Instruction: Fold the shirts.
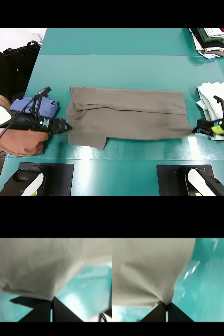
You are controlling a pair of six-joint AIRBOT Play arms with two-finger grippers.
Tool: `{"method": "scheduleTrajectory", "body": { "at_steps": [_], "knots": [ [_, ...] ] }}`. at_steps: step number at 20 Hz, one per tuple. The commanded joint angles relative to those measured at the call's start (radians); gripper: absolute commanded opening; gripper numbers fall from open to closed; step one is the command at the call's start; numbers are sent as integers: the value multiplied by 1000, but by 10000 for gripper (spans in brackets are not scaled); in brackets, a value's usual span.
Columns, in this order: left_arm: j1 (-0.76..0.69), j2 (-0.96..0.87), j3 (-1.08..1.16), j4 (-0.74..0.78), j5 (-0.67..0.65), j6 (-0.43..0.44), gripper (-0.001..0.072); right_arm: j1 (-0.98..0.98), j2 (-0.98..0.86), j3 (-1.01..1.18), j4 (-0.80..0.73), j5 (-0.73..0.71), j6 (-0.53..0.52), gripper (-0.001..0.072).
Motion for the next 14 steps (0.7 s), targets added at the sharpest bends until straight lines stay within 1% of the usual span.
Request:
{"method": "scheduleTrajectory", "body": {
  "at_steps": [1, 3, 4, 7, 10, 11, 12, 13, 14],
  "knots": [
    [1, -134, 102, 72, 192, 41, 35, 88, -139, 171, -2, -63, 33, 12],
    [1, -249, 161, 67, 320, 51, 35, 122, -251, 278, -1, -77, 35, 12],
    [1, -314, 198, 66, 362, 51, 36, 135, -309, 331, -1, -85, 37, 12],
    [0, -498, 321, 66, 412, 51, 35, 153, -460, 469, 1, -84, 38, 14],
    [1, -635, 423, 63, 443, 51, 36, 145, -587, 579, 98, -89, 37, 14],
    [1, -666, 451, 61, 441, 48, 53, 145, -622, 609, 140, -94, 37, 20],
    [0, -681, 467, 57, 436, 48, 319, 146, -652, 636, 162, -96, 36, 172],
    [0, -684, 474, 48, 436, 48, 632, 145, -677, 662, 176, -92, 36, 409],
    [1, -682, 482, 45, 423, 48, 675, 144, -693, 679, 177, -77, 29, 472]
  ]
}}
